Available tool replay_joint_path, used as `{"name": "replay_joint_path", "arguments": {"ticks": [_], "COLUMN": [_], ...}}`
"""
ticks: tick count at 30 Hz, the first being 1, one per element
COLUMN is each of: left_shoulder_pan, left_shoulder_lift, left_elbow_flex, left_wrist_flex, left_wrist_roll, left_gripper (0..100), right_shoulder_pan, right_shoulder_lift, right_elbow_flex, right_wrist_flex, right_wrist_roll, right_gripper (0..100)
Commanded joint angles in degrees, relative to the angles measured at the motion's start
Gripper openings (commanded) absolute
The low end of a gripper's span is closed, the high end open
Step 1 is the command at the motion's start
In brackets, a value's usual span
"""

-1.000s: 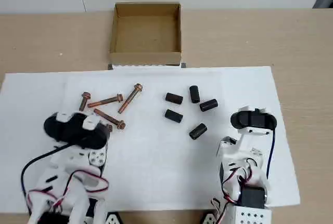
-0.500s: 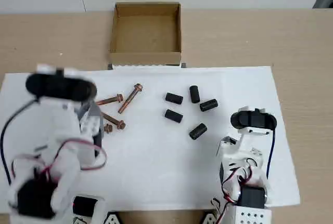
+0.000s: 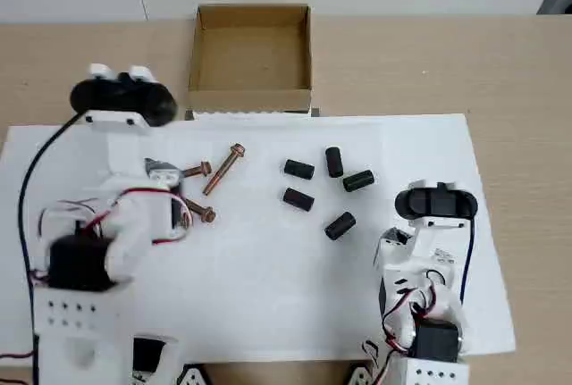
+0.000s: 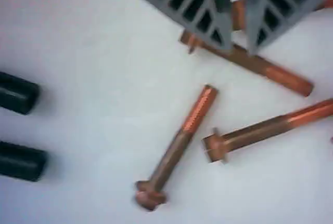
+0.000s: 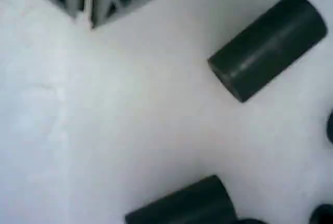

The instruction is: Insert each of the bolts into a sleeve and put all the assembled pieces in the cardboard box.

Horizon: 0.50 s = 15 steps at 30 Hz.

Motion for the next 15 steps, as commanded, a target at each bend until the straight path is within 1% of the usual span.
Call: {"name": "replay_joint_path", "arguments": {"ticks": [1, 5, 8, 13, 15], "left_shoulder_pan": [-4.92, -9.41, -10.73, -10.99, -10.99], "left_shoulder_lift": [3.69, 8.44, 10.55, 13.01, 13.98], "left_elbow_flex": [-2.42, -2.51, -2.24, -1.63, -0.75], "left_wrist_flex": [-0.09, 0.00, 0.26, 0.26, -0.09], "left_wrist_roll": [0.18, 0.09, 0.09, 0.18, 0.09], "left_gripper": [1, 1, 1, 1, 1], "right_shoulder_pan": [-2.42, -5.58, -5.58, -5.93, -5.93], "right_shoulder_lift": [-0.57, -0.13, 3.82, 19.91, 28.44], "right_elbow_flex": [-7.21, -13.71, -17.32, -28.40, -34.55], "right_wrist_flex": [4.26, 8.75, 9.36, 9.45, 9.63], "right_wrist_roll": [1.58, 1.23, 1.49, 0.88, -1.23], "right_gripper": [0.4, 0.4, 0.4, 0.4, 0.4]}}
